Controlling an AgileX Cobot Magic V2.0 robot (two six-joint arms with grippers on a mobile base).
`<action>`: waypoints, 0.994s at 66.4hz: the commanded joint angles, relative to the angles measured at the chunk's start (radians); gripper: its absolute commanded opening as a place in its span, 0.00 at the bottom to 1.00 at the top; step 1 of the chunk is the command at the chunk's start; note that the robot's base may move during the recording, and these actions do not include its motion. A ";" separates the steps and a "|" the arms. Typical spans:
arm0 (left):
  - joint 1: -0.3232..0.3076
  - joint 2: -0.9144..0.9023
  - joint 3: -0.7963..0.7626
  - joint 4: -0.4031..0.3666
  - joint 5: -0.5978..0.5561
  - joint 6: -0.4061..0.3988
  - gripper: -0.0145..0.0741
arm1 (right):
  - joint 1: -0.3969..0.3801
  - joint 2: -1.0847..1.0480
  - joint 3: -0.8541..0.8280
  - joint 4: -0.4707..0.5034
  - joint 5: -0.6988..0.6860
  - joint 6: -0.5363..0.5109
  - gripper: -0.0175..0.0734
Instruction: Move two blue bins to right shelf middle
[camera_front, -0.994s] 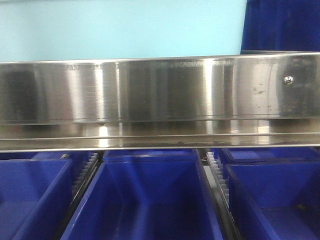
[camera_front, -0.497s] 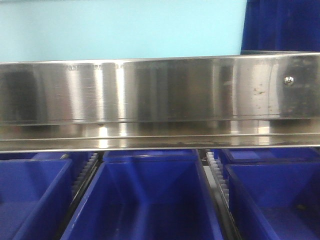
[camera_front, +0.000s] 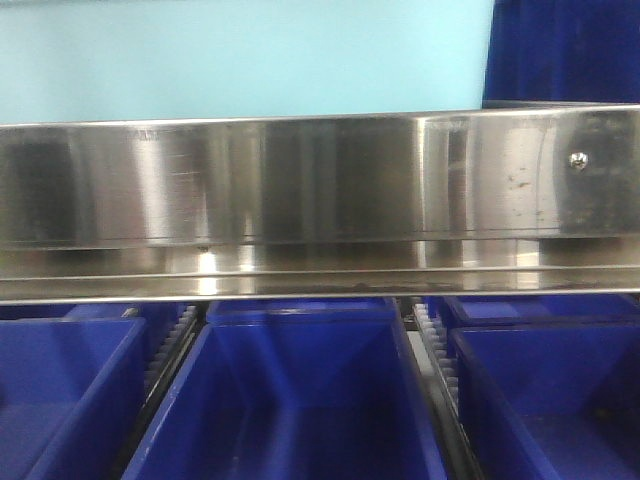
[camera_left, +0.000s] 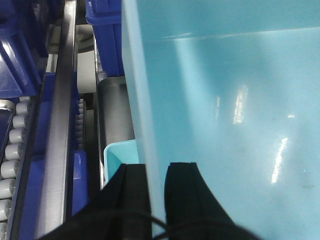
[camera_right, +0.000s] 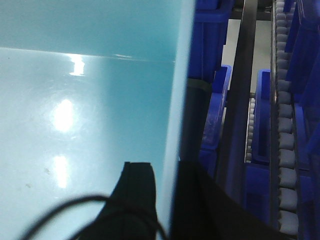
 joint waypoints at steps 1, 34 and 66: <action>-0.004 -0.011 -0.012 -0.018 -0.034 0.013 0.04 | -0.002 -0.007 -0.010 -0.005 -0.046 -0.011 0.02; -0.004 -0.011 -0.012 -0.018 -0.092 0.013 0.04 | -0.002 -0.007 -0.010 -0.005 -0.048 -0.011 0.02; 0.045 -0.011 0.002 0.087 0.061 0.015 0.04 | 0.059 0.000 -0.010 0.115 -0.100 0.052 0.02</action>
